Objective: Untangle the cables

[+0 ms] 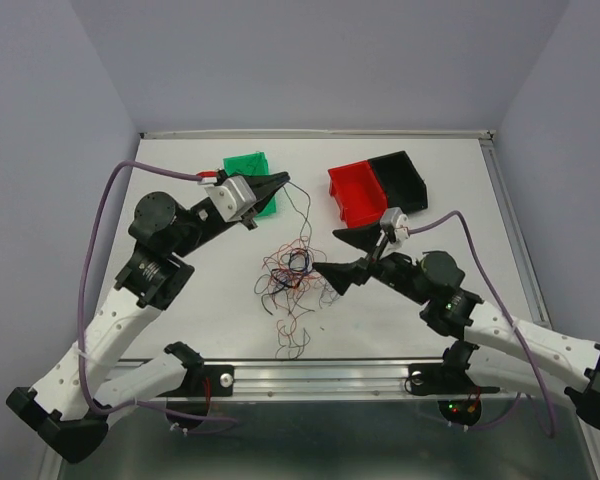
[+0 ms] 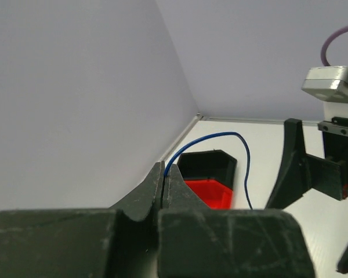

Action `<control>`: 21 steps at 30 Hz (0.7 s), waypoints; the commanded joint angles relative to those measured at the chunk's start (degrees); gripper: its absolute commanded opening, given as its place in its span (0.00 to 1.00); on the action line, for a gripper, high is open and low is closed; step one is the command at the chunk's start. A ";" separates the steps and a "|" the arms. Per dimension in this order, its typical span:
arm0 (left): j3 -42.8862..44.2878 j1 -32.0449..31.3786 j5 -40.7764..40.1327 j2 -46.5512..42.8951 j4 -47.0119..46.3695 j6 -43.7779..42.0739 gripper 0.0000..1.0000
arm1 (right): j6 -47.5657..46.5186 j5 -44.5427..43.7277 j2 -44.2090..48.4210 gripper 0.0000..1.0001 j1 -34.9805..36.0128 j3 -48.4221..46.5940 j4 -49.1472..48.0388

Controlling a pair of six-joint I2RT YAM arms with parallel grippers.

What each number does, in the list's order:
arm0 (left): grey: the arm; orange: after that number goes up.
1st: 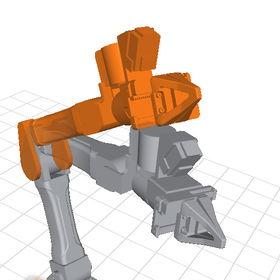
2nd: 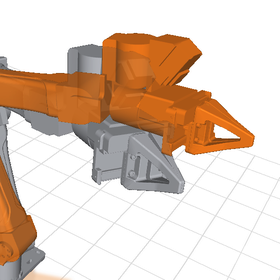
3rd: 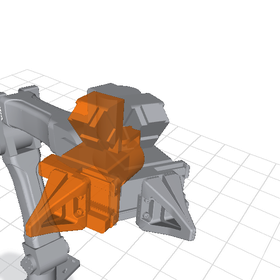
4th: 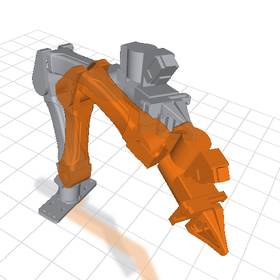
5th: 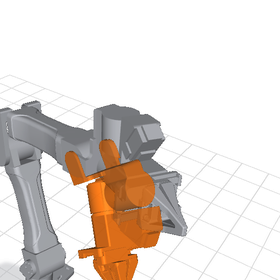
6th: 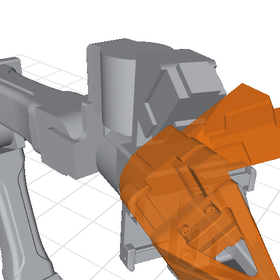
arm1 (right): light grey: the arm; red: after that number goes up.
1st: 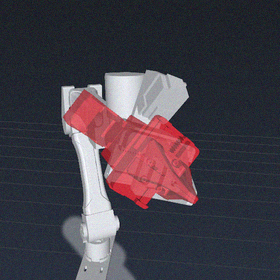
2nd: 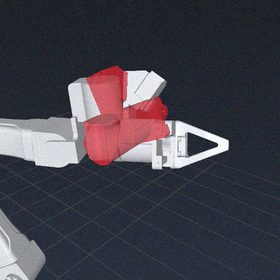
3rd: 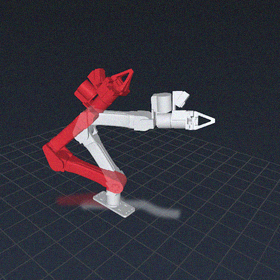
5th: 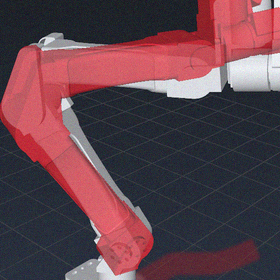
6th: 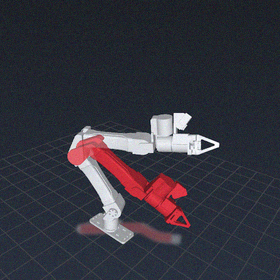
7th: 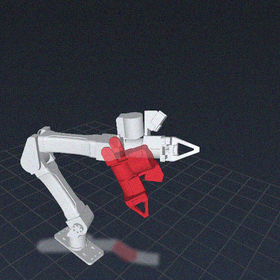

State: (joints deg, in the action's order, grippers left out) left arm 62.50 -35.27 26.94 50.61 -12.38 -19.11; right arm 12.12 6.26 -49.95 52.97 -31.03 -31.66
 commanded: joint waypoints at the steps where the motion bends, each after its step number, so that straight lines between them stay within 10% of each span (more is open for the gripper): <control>1: -2.20 -0.24 5.93 -1.04 -6.33 4.34 0.00 | -3.33 -8.90 -1.46 1.00 0.29 0.09 -1.74; 21: -0.54 -0.51 25.42 2.83 2.27 10.94 0.00 | -6.58 -4.59 -11.48 1.00 0.29 -2.81 -5.87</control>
State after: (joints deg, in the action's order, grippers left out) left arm 59.66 -35.62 45.17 53.67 -10.39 -9.93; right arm 7.22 2.35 -62.11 52.97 -31.22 -33.08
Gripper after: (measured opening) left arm 0.034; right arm 0.999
